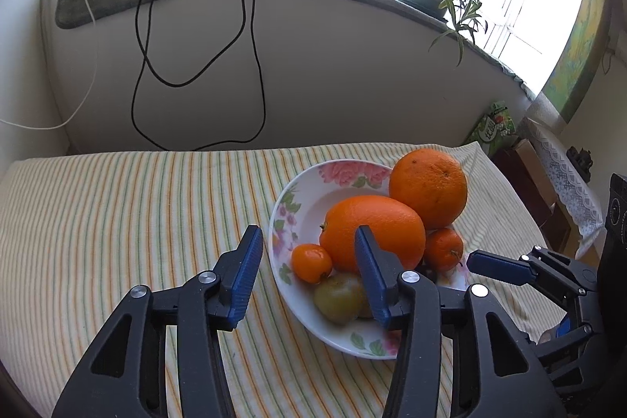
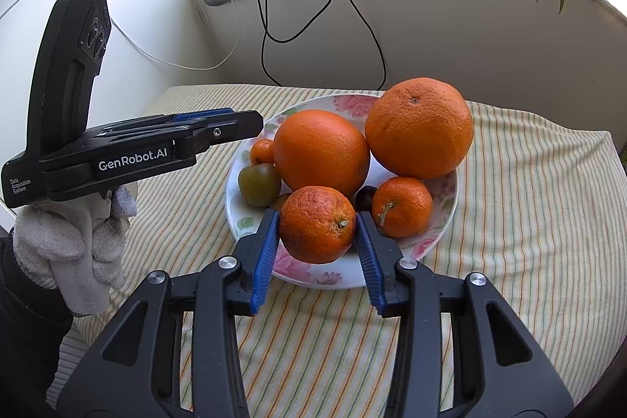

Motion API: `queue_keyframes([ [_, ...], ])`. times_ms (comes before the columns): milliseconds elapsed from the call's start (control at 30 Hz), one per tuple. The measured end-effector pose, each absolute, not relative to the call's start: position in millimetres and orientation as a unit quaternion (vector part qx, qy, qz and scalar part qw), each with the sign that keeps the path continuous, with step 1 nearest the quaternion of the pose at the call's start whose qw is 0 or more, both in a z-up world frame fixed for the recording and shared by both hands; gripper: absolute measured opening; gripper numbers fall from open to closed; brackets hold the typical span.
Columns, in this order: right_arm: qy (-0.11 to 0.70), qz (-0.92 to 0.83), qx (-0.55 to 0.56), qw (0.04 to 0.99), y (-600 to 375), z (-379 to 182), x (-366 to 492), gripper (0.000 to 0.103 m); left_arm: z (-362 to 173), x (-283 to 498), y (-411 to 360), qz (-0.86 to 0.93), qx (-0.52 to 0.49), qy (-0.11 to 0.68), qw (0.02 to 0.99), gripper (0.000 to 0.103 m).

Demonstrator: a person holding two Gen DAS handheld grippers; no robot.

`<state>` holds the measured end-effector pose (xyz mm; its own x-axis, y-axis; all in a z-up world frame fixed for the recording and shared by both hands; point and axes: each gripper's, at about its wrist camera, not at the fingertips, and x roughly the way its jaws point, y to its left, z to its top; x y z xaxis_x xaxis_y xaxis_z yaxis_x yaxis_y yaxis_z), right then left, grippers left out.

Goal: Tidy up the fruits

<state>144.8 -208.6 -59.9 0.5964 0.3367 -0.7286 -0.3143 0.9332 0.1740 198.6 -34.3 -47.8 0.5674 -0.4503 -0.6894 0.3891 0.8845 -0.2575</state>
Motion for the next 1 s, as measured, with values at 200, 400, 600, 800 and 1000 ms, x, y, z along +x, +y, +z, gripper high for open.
queue_keyframes([
  [200, 0.389, 0.18, -0.001, 0.904, -206.0, -50.1, 138.4, 0.067, -45.4, 194.1, -34.2, -0.238, -0.033, 0.396, 0.886, 0.059],
  [400, 0.385, 0.178, -0.007, 0.905, -204.5, -48.0, 133.7, 0.068, -42.6, 189.5, -37.0, -0.233, -0.026, 0.396, 0.888, 0.068],
  [600, 0.384, 0.172, -0.012, 0.907, -205.6, -46.7, 126.2, 0.068, -42.7, 183.7, -38.5, -0.228, -0.022, 0.398, 0.888, 0.068],
  [800, 0.379, 0.164, -0.01, 0.911, -210.1, -41.6, 121.4, 0.069, -37.5, 173.7, -37.3, -0.225, -0.021, 0.391, 0.892, 0.068],
  [1000, 0.354, 0.152, -0.019, 0.923, -210.9, -31.6, 111.9, 0.091, -27.0, 157.6, -33.2, -0.22, -0.022, 0.375, 0.9, 0.068],
])
